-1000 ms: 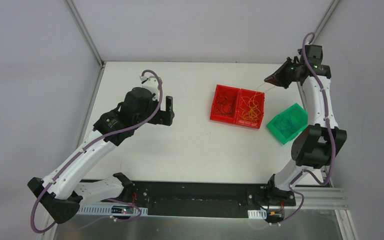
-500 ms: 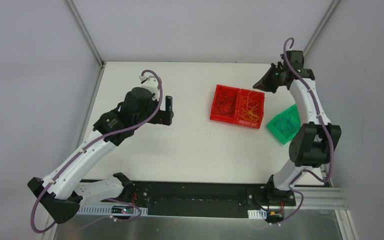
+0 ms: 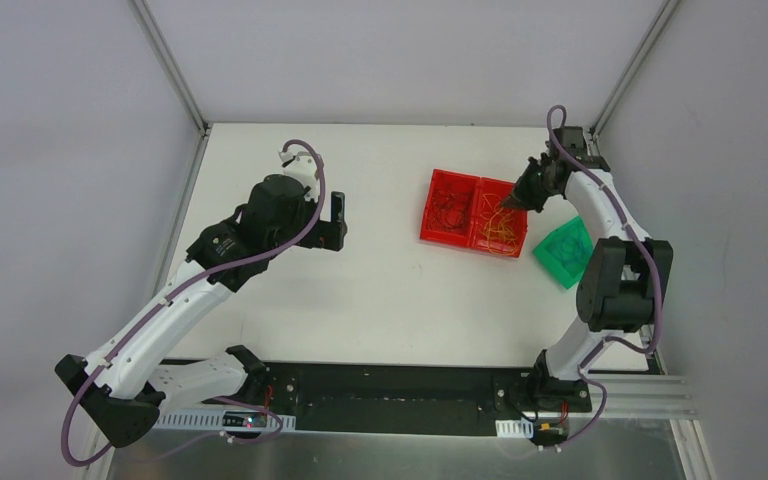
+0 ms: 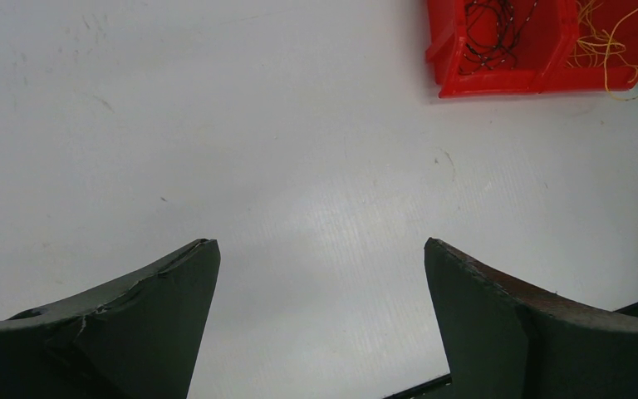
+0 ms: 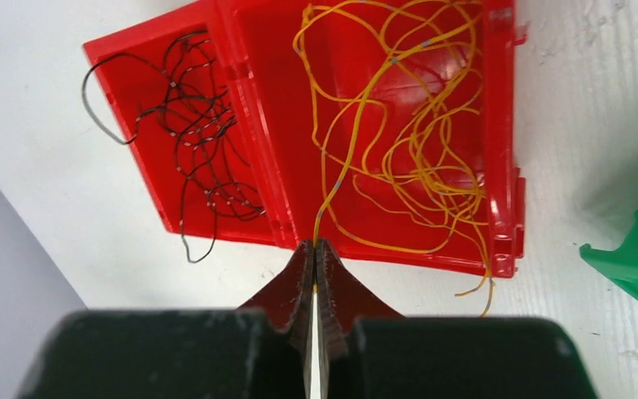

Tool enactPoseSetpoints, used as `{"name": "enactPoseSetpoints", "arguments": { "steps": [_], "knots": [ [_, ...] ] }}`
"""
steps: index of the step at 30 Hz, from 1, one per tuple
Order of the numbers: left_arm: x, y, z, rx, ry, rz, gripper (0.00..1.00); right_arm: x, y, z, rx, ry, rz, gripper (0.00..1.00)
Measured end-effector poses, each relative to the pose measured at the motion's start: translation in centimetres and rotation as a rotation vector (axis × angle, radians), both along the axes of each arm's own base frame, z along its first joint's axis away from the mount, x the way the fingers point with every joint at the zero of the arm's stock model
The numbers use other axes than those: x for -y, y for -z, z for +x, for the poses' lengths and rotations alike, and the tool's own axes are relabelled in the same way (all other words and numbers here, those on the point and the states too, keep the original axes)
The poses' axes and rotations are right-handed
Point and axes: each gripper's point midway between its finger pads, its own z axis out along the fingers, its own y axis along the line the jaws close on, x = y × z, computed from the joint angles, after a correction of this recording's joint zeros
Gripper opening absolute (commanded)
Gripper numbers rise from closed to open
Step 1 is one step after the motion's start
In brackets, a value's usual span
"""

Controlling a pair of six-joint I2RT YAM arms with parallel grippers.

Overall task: Untangle the cables
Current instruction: Place the cable in the bin.

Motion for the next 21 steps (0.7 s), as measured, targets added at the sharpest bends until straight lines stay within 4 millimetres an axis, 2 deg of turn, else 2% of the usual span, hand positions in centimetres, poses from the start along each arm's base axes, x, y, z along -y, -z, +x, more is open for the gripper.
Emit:
{"name": "enactPoseSetpoints", "arguments": {
  "steps": [4,14,18,21],
  "knots": [
    [0.0,0.0,0.0,0.001,0.0,-0.001,0.98,1.1,1.2,1.0,-0.033,0.033,-0.046,0.0],
    [-0.2,-0.4,-0.2,0.011,0.0,-0.009,0.97,3.4,5.0,7.1,-0.067,0.114,-0.163,0.0],
    [-0.2,-0.2,-0.3,0.008,-0.001,-0.006,0.98,4.0,6.9,7.2,-0.101,0.131,-0.246,0.0],
    [-0.3,0.1,-0.4,0.003,-0.001,-0.001,0.98,3.4,7.9,6.7,-0.106,0.125,-0.299,0.0]
  ]
}}
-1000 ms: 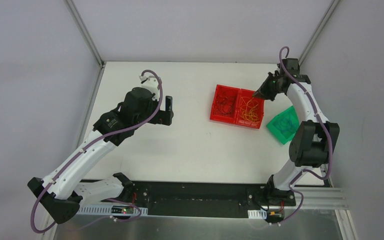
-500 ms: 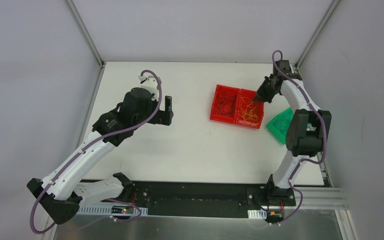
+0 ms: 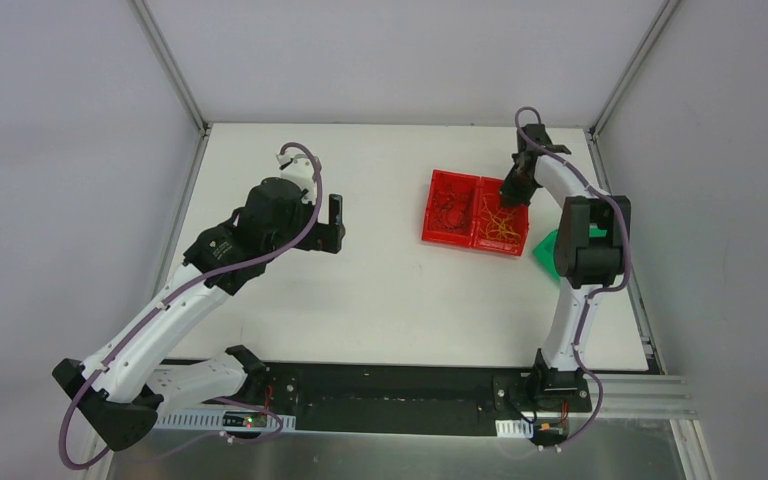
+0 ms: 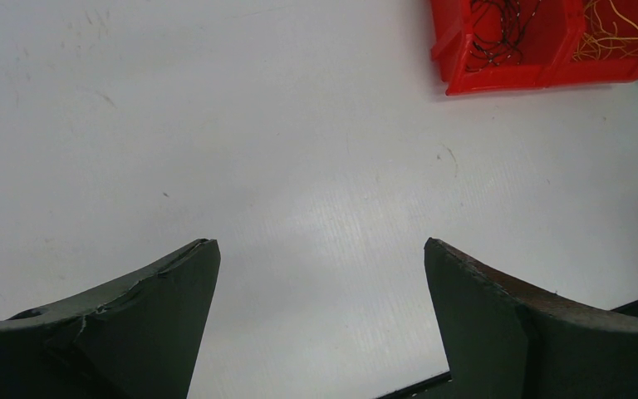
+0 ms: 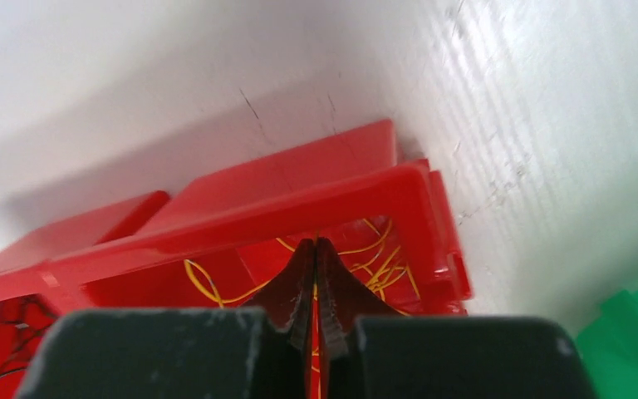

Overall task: Untangle the cables
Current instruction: Place the cable in the bin.

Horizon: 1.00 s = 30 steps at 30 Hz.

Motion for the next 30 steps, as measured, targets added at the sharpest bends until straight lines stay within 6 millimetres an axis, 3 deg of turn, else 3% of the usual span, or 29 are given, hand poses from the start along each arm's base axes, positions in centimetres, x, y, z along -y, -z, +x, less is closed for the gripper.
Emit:
{"name": "enactPoseSetpoints", "arguments": {
  "steps": [4,8,11,14,17,21,23,26,30],
  "knots": [
    [0.0,0.1,-0.1,-0.003,0.001,0.003,0.98,-1.2,2.4,-2.0,-0.055,-0.023,-0.046,0.0],
    [0.0,0.1,-0.1,-0.003,0.001,0.003,0.99,-1.9,3.0,-2.6,-0.07,-0.032,-0.062,0.02],
    [-0.2,0.1,-0.2,-0.001,0.0,0.002,0.99,-1.7,2.9,-2.6,-0.069,-0.026,-0.072,0.1],
    [-0.5,0.2,-0.5,-0.001,-0.004,0.005,0.99,-1.4,2.3,-2.6,-0.07,-0.02,-0.086,0.28],
    [-0.6,0.1,-0.6,0.003,-0.004,0.002,0.99,-1.0,-0.1,-2.1,-0.041,-0.018,-0.111,0.36],
    [-0.6,0.1,-0.6,0.003,-0.005,0.003,0.99,-0.5,-5.9,-0.5,0.079,-0.01,-0.138,0.45],
    [-0.6,0.1,-0.6,0.002,-0.005,0.003,0.99,-0.3,-9.2,-0.1,0.149,-0.005,-0.142,0.59],
    [-0.7,0.2,-0.6,0.002,-0.005,0.007,0.99,-0.2,-12.6,-0.4,0.22,-0.004,-0.138,0.95],
    [-0.7,0.5,-0.5,-0.006,-0.008,0.021,0.99,-0.3,-16.4,-1.9,0.297,-0.021,-0.125,0.99]
  ]
}}
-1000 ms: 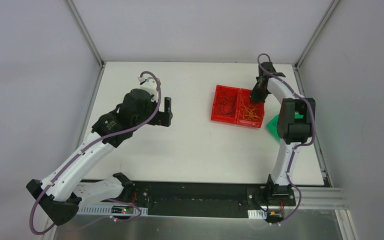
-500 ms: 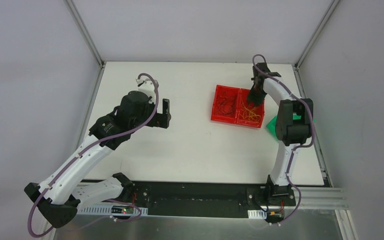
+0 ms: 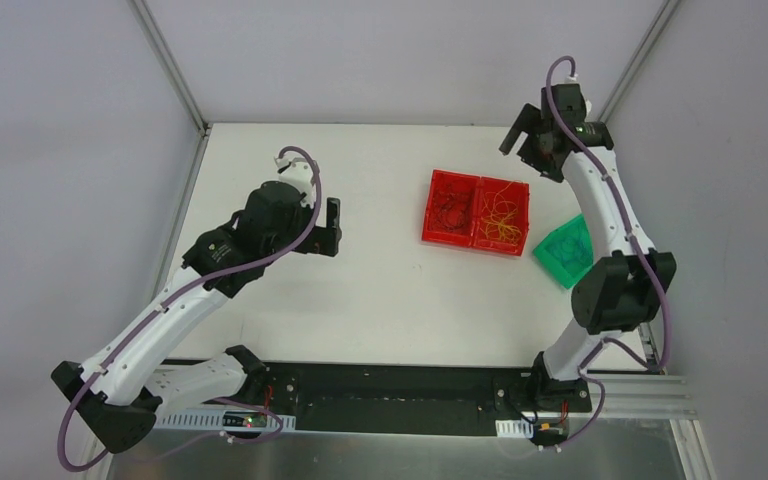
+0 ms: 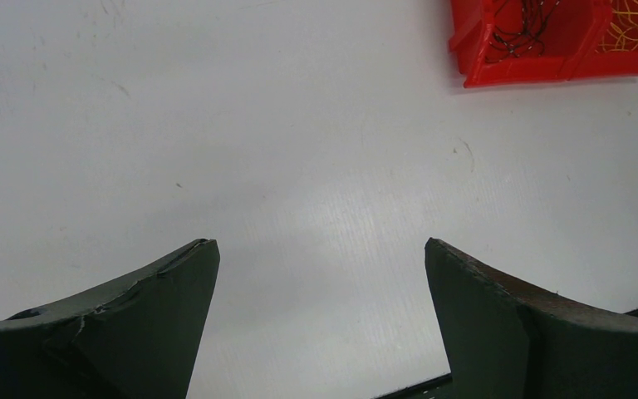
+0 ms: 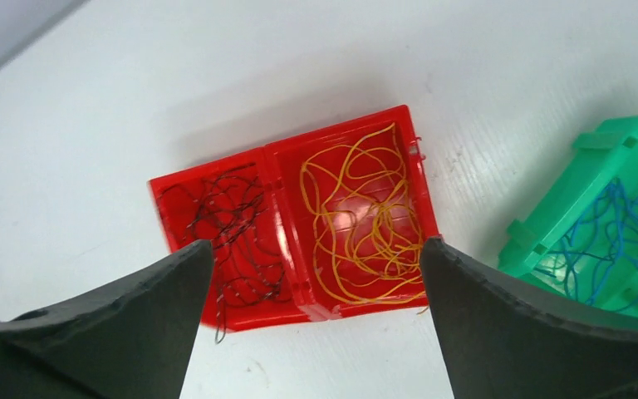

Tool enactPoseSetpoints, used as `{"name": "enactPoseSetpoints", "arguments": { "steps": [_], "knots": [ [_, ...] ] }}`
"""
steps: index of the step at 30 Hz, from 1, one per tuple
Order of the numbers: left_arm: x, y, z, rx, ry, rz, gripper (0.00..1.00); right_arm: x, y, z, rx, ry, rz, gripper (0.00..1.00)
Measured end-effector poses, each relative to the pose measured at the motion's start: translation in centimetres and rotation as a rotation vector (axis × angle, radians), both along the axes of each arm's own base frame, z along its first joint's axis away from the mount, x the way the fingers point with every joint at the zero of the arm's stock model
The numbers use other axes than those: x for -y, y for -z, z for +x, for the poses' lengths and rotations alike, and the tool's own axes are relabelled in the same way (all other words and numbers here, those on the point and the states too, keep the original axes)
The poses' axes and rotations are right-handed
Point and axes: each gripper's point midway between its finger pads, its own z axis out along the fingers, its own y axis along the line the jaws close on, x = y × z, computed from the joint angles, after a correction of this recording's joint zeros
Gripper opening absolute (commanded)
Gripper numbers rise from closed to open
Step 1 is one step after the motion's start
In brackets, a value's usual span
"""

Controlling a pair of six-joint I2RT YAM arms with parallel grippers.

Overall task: Untangle the cables
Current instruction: Place the cable in the bin, then reset both arms

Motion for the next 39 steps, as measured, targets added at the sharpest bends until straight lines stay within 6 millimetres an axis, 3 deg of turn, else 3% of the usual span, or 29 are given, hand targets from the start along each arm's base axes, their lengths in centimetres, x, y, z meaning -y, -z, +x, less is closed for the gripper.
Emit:
{"name": "enactPoseSetpoints", "arguments": {
  "steps": [5,10,13,18,23,28,39],
  "knots": [
    [-1.0,0.1,0.7,0.013,-0.07,0.023,0.99,-0.7,-3.6,-3.9,0.113,-0.045,0.058,0.99],
    [-3.3,-2.1,0.6,0.106,-0.164,0.014,0.99,-1.3,-5.1,-11.4,0.286,-0.118,0.134,0.99],
    [-4.8,-3.6,0.0,0.175,-0.21,-0.018,0.99,-1.6,-6.6,-14.2,0.419,-0.151,0.165,0.99],
    [-6.8,-4.2,-1.3,0.24,-0.259,-0.058,0.99,-2.3,-5.9,-17.9,0.535,-0.203,0.215,0.99],
    [-7.8,-3.9,-2.2,0.266,-0.282,-0.078,0.99,-2.4,-4.0,-19.9,0.559,-0.212,0.233,0.99],
    [-8.1,-3.7,-2.4,0.268,-0.293,-0.086,0.99,-2.4,-2.9,-20.2,0.542,-0.201,0.248,0.99],
    [-8.3,-3.1,-2.9,0.265,-0.3,-0.117,0.99,-2.2,-3.0,-21.4,0.58,-0.194,0.26,0.99]
  ]
}}
